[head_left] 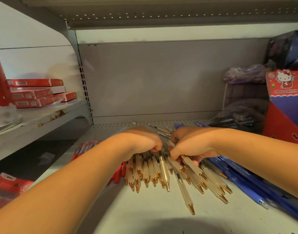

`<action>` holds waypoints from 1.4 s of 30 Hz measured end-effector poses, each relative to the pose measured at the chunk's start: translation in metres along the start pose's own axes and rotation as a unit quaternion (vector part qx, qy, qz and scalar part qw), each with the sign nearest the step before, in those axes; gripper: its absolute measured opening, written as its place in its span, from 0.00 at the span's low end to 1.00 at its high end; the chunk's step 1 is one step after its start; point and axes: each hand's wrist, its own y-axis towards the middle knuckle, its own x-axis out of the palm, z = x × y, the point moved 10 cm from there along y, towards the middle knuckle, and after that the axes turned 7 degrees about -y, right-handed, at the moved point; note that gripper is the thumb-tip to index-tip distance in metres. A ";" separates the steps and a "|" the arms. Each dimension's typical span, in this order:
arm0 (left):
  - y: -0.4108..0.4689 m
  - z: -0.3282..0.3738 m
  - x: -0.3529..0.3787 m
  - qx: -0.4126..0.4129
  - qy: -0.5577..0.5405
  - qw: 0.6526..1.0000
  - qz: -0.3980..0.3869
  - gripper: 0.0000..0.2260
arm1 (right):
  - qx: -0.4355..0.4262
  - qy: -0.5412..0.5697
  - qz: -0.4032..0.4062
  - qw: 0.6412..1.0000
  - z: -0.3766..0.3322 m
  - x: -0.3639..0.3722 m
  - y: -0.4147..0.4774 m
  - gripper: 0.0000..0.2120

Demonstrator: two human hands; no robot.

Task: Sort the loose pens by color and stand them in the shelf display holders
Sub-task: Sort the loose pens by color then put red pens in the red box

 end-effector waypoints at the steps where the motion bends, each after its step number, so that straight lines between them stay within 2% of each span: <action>1: 0.002 -0.002 -0.005 -0.001 0.012 1.000 0.015 0.16 | -0.002 0.003 -0.012 1.000 0.000 0.004 -0.001 0.11; 4: 0.007 -0.010 -0.013 -0.019 0.057 0.997 0.049 0.13 | -0.015 -0.014 -0.024 0.999 -0.005 0.009 -0.003 0.11; 9: 0.013 -0.013 -0.006 -0.005 0.094 0.994 0.050 0.08 | -0.050 -0.031 0.066 0.996 -0.020 -0.011 0.008 0.16; 11: 0.015 -0.017 -0.010 -0.006 0.100 0.994 0.048 0.07 | -0.055 0.002 0.047 0.997 -0.025 -0.006 0.012 0.18; 15: 0.017 -0.038 -0.018 -0.056 0.061 0.995 0.051 0.09 | -0.072 0.027 0.058 0.995 -0.029 -0.010 0.014 0.30; 18: 0.017 -0.040 -0.018 -0.061 0.031 0.996 0.052 0.08 | -0.072 -0.048 0.094 0.992 -0.025 -0.026 0.008 0.16; 20: 0.017 -0.031 -0.014 -0.039 0.018 0.998 0.046 0.10 | -0.055 -0.112 0.129 0.984 -0.015 -0.041 0.001 0.11; 22: 0.019 -0.024 -0.012 -0.019 0.025 0.998 0.051 0.09 | -0.028 -0.158 0.131 0.978 0.000 -0.050 -0.006 0.14; 26: 0.014 -0.021 -0.005 -0.028 0.070 0.996 0.037 0.11 | 0.031 -0.205 0.073 0.976 0.027 -0.041 -0.018 0.20; 29: 0.015 -0.020 -0.002 -0.039 0.081 0.995 0.031 0.10 | 0.048 -0.228 0.073 0.970 0.033 -0.037 -0.022 0.20; 30: 0.014 -0.019 -0.003 -0.041 0.087 0.995 0.037 0.12 | 0.050 -0.229 0.074 0.969 0.033 -0.036 -0.022 0.19; 33: 0.012 -0.017 -0.002 -0.040 0.127 0.989 0.071 0.31 | 0.053 -0.222 0.070 0.971 0.032 -0.030 -0.022 0.16; 34: 0.012 -0.012 0.000 -0.025 0.145 0.986 0.082 0.33 | 0.052 -0.217 0.068 0.972 0.032 -0.028 -0.022 0.15; 38: 0.013 0.006 0.017 0.043 0.202 0.976 0.072 0.30 | 0.045 -0.202 0.070 0.976 0.030 -0.024 -0.020 0.12; 42: 0.015 0.000 0.033 0.061 0.198 0.978 -0.016 0.26 | 0.043 -0.183 0.064 0.980 0.029 -0.021 -0.019 0.10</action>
